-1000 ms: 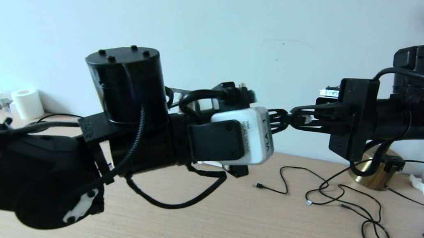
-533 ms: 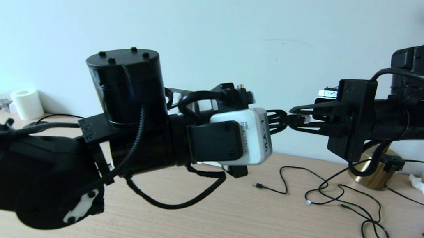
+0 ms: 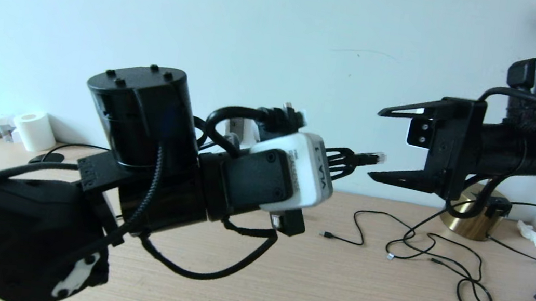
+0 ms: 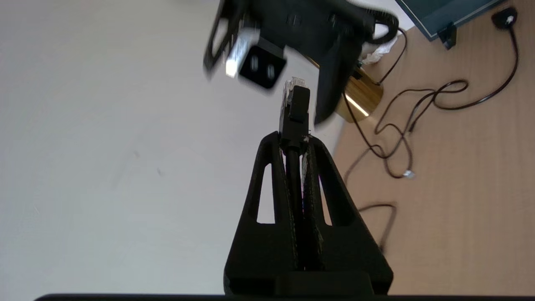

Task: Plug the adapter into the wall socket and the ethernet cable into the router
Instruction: Align cable and router interface

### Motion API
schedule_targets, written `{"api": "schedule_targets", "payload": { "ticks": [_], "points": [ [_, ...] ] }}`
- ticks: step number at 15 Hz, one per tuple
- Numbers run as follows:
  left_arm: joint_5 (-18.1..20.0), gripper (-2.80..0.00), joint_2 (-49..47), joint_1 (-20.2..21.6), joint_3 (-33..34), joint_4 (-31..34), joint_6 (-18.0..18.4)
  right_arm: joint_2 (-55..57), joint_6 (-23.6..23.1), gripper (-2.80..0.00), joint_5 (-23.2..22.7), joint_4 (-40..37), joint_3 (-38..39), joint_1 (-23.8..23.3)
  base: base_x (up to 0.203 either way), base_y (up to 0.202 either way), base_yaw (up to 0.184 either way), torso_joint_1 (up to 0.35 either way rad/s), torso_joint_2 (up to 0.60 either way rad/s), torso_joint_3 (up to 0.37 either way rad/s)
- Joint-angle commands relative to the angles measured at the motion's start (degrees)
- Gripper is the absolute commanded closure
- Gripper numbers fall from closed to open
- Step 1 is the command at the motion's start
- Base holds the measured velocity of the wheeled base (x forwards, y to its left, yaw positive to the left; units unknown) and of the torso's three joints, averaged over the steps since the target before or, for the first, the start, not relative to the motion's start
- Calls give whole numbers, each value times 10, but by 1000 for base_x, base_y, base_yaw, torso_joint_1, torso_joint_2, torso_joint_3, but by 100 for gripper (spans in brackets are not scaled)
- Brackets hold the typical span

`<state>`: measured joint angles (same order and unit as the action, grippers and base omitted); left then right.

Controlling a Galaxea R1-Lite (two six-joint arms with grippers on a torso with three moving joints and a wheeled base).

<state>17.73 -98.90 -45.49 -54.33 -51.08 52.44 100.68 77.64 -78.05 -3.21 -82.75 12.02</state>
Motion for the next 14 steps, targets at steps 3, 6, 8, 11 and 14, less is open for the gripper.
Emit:
{"api": "schedule_targets", "payload": {
  "ticks": [3,6,8,11,14],
  "points": [
    [-74,0,37,4,42,-1,-214,-73,-37,-280,78,1,4,-74,0,0,0,0,0,0],
    [-132,0,53,35,48,5,-403,-126,-198,-280,300,-1,78,-91,0,0,0,0,0,0],
    [-142,0,58,84,68,16,-449,-168,-342,-280,489,-1,153,-92,0,0,0,0,0,0],
    [-188,0,56,169,112,134,-519,-297,-470,-280,626,-1,251,-94,0,0,0,0,0,0],
    [-218,0,51,190,118,213,-605,-462,-568,-280,704,-1,365,-95,0,0,0,0,0,0]
  ]
}}
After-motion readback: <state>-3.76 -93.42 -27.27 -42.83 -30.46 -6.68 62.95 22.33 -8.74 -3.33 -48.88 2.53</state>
